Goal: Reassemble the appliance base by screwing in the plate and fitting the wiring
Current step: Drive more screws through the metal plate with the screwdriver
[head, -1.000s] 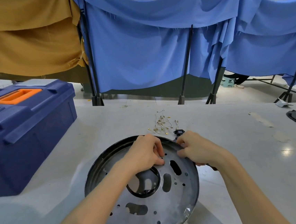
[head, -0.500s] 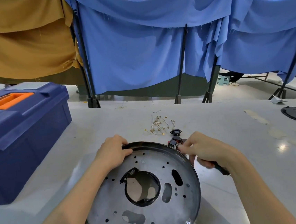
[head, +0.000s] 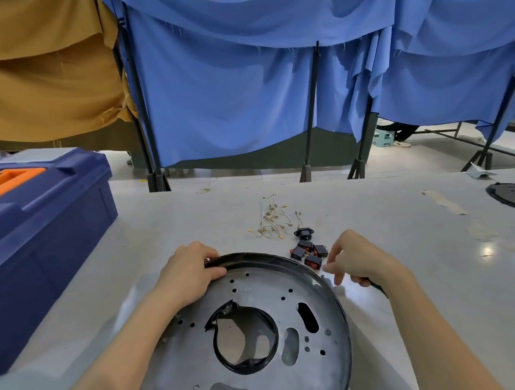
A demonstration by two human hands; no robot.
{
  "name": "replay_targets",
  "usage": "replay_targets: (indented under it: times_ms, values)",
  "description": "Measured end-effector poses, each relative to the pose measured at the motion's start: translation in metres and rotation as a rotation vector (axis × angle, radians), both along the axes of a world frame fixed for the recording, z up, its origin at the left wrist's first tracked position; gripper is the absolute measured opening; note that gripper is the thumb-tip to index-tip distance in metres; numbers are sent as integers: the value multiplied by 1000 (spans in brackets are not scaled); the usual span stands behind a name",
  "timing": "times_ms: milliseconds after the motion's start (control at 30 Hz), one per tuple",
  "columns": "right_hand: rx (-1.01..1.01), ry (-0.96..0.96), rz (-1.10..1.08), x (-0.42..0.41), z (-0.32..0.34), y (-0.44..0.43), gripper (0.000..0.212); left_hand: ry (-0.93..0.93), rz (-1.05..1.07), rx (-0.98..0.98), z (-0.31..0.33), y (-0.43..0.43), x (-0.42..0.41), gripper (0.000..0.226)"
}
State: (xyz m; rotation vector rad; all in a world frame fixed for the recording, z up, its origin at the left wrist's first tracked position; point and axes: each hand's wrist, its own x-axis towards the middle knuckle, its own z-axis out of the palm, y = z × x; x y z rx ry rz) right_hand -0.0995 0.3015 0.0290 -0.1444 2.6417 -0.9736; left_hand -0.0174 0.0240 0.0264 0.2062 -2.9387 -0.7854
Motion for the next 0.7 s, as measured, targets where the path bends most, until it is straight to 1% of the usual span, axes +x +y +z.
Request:
replay_targets:
  times_ms: [167,267,333,433,500,567,700]
  values:
    - [141,40,25,-7,-14,-16,17,-21,4,32,-1,-1,1,9]
    - [181,43,39,-9,-16,-18,15,-57,-5,147,1,-6,1,15]
    - [165,35,32,-9,-15,-16,17,-78,7,198,2,-12,1,18]
    - [128,38,30,-8,-12,-12,17,-88,9,190,2,-18,2,11]
    - [87,57,17,-7,-8,-9,23,-80,-6,198,2,-19,2,7]
    - [43,114,2,-6,0,-6,26,-69,-26,207,1,-19,3,7]
    - [-33,318,-12,-2,21,-8,18,-76,-74,238,3,-17,3,9]
